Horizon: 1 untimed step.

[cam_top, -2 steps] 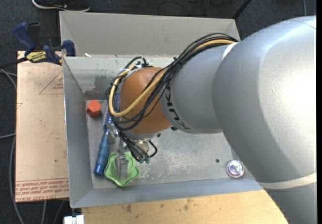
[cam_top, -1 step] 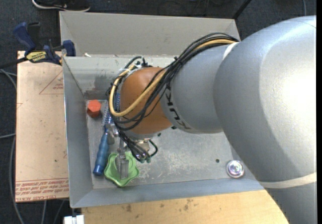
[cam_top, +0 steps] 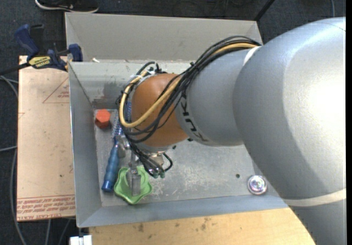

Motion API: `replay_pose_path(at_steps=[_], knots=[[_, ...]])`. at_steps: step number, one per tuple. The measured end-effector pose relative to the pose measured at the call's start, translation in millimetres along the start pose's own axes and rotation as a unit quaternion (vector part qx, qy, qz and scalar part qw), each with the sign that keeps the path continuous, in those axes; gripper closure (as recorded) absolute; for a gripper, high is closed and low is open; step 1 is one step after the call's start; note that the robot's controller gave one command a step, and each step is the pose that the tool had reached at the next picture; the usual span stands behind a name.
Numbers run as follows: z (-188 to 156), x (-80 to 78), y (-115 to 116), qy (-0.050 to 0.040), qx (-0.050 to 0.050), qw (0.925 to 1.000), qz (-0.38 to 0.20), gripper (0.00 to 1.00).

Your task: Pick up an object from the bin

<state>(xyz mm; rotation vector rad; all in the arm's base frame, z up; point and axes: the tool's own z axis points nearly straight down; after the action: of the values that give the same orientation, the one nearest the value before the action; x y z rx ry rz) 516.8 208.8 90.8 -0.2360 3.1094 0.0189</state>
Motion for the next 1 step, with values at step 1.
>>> replay_pose_path(at_steps=[1], knots=[[0.6,-0.7,-2.1,-0.0008,0.001,0.9997,-0.024,0.00]])
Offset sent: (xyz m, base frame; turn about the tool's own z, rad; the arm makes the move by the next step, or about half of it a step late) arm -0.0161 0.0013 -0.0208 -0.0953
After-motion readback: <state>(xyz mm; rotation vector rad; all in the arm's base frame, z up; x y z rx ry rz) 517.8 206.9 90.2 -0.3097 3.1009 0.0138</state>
